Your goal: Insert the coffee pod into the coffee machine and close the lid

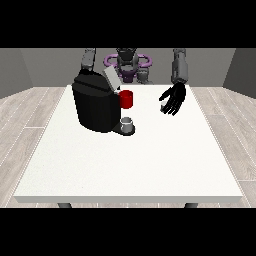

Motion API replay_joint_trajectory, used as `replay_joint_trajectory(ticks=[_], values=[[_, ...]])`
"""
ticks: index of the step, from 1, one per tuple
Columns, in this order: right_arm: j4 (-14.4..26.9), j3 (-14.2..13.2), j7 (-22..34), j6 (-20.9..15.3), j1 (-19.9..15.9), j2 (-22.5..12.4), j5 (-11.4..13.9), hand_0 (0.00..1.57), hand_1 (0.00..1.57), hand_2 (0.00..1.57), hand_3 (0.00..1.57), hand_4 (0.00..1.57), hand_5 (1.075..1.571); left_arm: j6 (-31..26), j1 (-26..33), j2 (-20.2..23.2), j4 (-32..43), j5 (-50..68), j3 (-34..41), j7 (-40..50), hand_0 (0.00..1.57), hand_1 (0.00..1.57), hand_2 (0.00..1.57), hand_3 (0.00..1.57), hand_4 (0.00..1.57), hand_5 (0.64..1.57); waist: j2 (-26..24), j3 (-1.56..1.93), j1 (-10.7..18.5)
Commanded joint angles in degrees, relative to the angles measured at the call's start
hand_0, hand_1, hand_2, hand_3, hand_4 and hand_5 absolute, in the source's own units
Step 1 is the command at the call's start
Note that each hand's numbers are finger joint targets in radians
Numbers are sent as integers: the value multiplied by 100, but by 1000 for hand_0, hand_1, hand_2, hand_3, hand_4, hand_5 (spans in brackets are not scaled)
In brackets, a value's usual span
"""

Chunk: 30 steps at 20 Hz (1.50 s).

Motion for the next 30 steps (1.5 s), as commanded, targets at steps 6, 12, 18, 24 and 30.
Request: replay_joint_trajectory(ticks=[6, 12, 18, 24, 30], values=[[640, -245, 89, 109, -487, -168, -113, 0, 0, 0, 0, 0, 1571, 380, -257, -118, 368, -1173, -655, 17, 817, 817, 956, 799, 368, 1571, -64, 3, 157], [709, -6, -445, 153, -73, 20, -72, 0, 0, 0, 0, 0, 1571, 32, -317, 130, 1016, -1509, -676, 33, 757, 757, 928, 769, 348, 1571, -176, 2, -20], [840, -97, -337, 423, 73, -56, -278, 0, 0, 0, 0, 0, 1571, -9, -489, -169, 1442, -1732, -626, -194, 870, 870, 1021, 921, 413, 1571, -470, 1, -68], [1241, -204, -324, 167, -245, -14, -282, 0, 0, 0, 0, 0, 1571, -33, -1019, -272, 1522, -1649, -290, -368, 1277, 1277, 1311, 1244, 496, 1571, -387, 1, 37], [1522, -450, -3, -4, -405, -351, -82, 0, 0, 0, 0, 0, 1571, -506, -1195, -389, 1328, -1248, -49, -639, 1447, 1447, 1431, 1354, 530, 1571, -636, 1, 216]])
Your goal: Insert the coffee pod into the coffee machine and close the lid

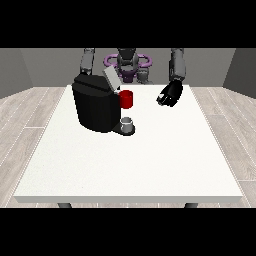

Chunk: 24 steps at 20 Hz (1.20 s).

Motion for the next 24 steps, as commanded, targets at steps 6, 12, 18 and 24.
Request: replay_joint_trajectory(ticks=[6, 12, 18, 24], values=[[652, -249, 49, 7, -21, -214, 25, 0, 0, 0, 0, 0, 1571, -1267, -498, -154, -454, 119, -22, 315, 1402, 1402, 1390, 1329, 542, 1571, -538, 1, 205], [525, 43, -325, -6, 106, 10, 157, 0, 0, 0, 0, 0, 1571, -1288, -787, -286, -472, 53, 159, 642, 1402, 1402, 1390, 1329, 542, 1571, -485, 0, -87], [124, 236, 424, 104, -160, 99, 184, 0, 0, 0, 0, 0, 1571, -1905, -1480, -78, -392, 325, 498, 810, 1416, 1416, 1421, 1378, 537, 1571, -681, -2, -396], [130, 172, -226, 147, -432, 116, 102, 0, 0, 0, 0, 0, 1571, -2114, -2583, 58, -301, 620, 1051, 1437, 1202, 1202, 1240, 1256, 491, 1571, -125, 1, -690]])
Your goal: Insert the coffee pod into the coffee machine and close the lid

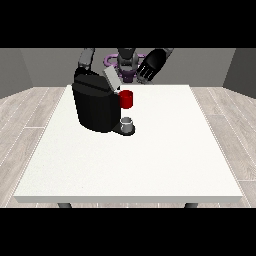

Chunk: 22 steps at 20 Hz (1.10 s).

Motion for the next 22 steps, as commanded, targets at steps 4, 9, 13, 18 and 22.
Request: replay_joint_trajectory(ticks=[4, 9, 13, 18, 22], values=[[-687, 433, 252, -137, 43, 121, 192, 0, 0, 0, 0, 0, 1571, 64, -518, 349, 326, 31, 360, 154, 1216, 1216, 1265, 1256, 470, 1571, 190, -2, -631], [-653, -1, 169, -47, -375, -96, 19, 0, 0, 0, 0, 0, 1571, -151, -1052, 555, 422, 55, 480, 343, 1247, 1247, 1299, 1249, 479, 1571, 617, 1, -621], [-715, 43, 169, -151, -402, -39, 107, 0, 0, 0, 0, 269, 1571, -166, -1288, 635, 479, 83, 543, 236, 1265, 1265, 1303, 1256, 465, 1571, 821, 1, -704], [-511, -373, 7, -11, -619, -299, -159, 0, 0, 0, 0, 0, 1571, -67, -1151, 535, 365, -94, 301, -11, 1207, 1207, 1280, 1238, 475, 1571, 1049, 2, -435], [-510, -499, 160, -99, -921, -327, -180, 0, 0, 0, 0, 147, 1571, -108, -1467, 479, 481, -62, 385, 195, 1186, 1186, 1256, 1227, 472, 1571, 1124, 3, -513]])
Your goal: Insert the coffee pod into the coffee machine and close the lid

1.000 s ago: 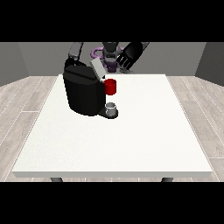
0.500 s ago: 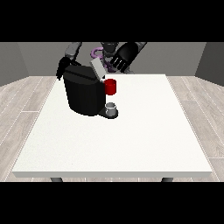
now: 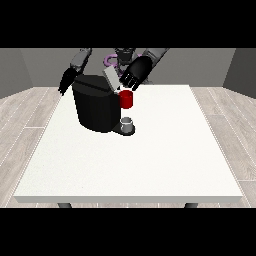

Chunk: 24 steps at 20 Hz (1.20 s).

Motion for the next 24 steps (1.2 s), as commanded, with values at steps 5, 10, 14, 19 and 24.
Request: replay_joint_trajectory(ticks=[5, 10, 14, 19, 24], values=[[-52, -36, 168, 24, 16, -102, 26, 0, 0, 0, 0, 0, 1571, 3, 61, 22, 213, -25, 23, -197, 1251, 1251, 1290, 1217, 425, 1571, 44, -1, 8], [218, -272, -170, -151, -116, -127, -21, 0, 0, 0, 0, 153, 1571, -63, -108, -43, 149, 2, 19, -223, 1193, 1193, 1234, 1191, 434, 1571, 232, 0, 176], [61, -149, 289, -132, -474, -56, 7, 0, 0, 0, 0, 36, 1571, 26, -342, -38, 226, -97, -17, -210, 1166, 1166, 1233, 1193, 421, 1571, 291, -1, 36], [62, -34, -4, -214, -246, 52, 103, 0, 0, 0, 0, 0, 1571, 271, -304, 33, 251, -184, 6, -286, 1231, 1231, 1267, 1211, 389, 1571, 380, 0, -20], [423, -425, -90, 57, -139, -196, -251, 0, 0, 0, 0, 0, 1571, 163, -275, -266, 152, -172, -75, -73, 1217, 1217, 1242, 1195, 357, 1571, 78, 3, 140]])
